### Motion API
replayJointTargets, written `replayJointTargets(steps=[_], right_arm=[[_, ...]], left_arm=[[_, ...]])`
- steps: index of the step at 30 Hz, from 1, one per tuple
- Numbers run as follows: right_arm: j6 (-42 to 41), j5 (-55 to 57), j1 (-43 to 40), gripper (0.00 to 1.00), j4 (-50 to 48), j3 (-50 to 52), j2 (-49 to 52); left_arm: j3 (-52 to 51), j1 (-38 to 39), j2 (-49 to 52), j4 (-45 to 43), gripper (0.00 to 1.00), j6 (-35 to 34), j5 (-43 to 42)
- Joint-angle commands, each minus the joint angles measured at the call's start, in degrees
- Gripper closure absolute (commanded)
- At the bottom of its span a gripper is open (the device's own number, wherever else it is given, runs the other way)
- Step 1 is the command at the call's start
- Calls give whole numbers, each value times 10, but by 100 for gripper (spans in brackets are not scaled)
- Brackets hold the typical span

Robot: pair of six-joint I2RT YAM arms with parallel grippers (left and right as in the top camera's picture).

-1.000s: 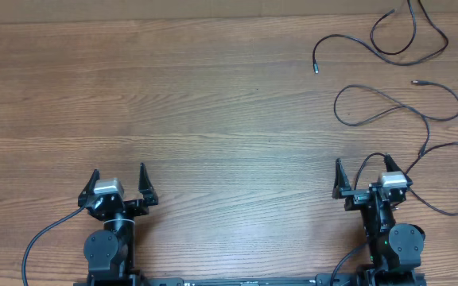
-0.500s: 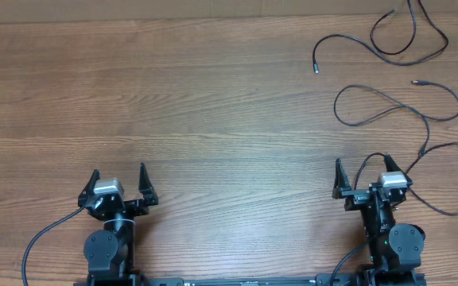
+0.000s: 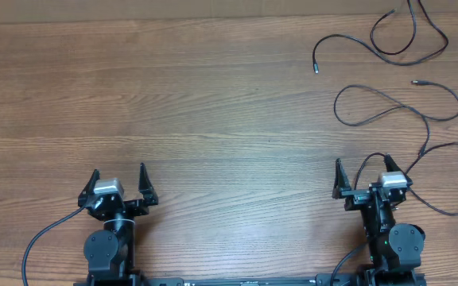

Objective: Untangle cables

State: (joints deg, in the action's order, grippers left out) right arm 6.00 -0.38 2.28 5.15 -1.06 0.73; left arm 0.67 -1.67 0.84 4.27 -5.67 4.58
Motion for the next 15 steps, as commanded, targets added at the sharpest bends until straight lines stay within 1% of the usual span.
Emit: replayJointTargets(steps=[1, 15], right_arm=[[-1, 7, -1, 0, -4, 6, -6], [-1, 7, -1, 0, -4, 6, -6]], left_arm=[[-4, -6, -6, -2, 1, -5, -1], [-4, -6, -6, -2, 1, -5, -1]])
